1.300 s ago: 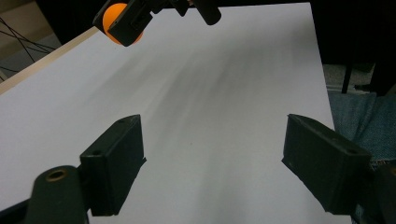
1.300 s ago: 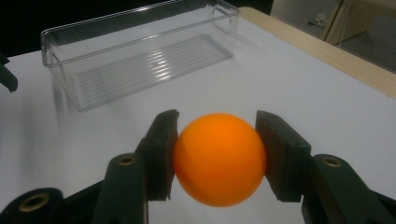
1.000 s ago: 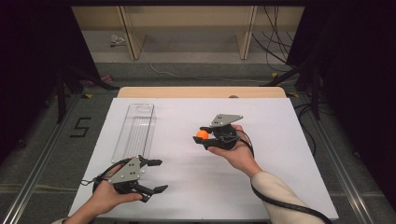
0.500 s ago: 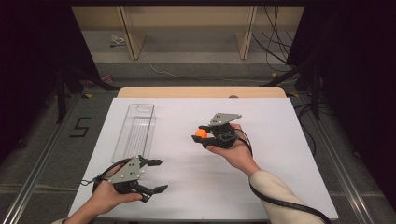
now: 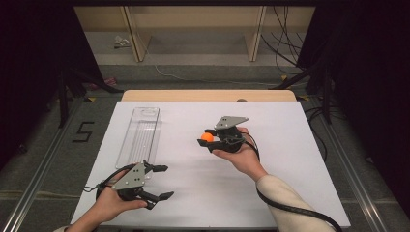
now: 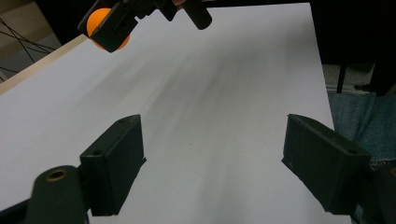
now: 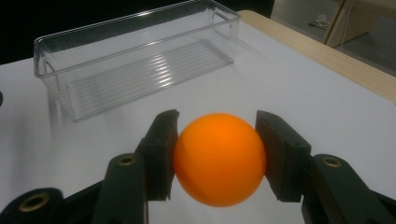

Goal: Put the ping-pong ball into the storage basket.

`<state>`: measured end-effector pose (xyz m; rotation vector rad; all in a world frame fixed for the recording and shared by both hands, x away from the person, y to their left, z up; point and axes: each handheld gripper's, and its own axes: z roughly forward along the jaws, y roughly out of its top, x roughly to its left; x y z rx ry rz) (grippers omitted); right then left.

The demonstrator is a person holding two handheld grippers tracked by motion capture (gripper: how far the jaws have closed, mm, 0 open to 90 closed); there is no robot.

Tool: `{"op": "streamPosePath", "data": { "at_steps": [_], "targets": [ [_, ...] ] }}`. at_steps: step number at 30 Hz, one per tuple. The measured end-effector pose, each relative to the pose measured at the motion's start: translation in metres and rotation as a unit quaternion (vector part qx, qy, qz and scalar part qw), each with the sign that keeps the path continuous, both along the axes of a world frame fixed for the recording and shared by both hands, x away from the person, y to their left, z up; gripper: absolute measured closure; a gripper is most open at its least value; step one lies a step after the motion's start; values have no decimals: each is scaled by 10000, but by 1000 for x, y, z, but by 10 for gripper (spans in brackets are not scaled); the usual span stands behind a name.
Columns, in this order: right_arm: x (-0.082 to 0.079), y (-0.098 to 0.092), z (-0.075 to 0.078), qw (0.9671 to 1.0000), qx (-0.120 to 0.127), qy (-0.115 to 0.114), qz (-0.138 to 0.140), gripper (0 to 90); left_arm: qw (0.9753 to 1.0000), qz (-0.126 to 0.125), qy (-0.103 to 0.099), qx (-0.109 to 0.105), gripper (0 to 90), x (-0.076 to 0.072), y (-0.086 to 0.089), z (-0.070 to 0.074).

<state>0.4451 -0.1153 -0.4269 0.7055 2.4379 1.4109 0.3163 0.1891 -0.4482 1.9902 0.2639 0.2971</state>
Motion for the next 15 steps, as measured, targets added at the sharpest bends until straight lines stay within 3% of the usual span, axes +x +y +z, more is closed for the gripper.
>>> {"op": "streamPosePath", "data": {
  "at_steps": [15],
  "targets": [
    [5,8,0,10000,13,-2,13,513,10000,-5,0,2,200,0,0,0]
  ]
}}
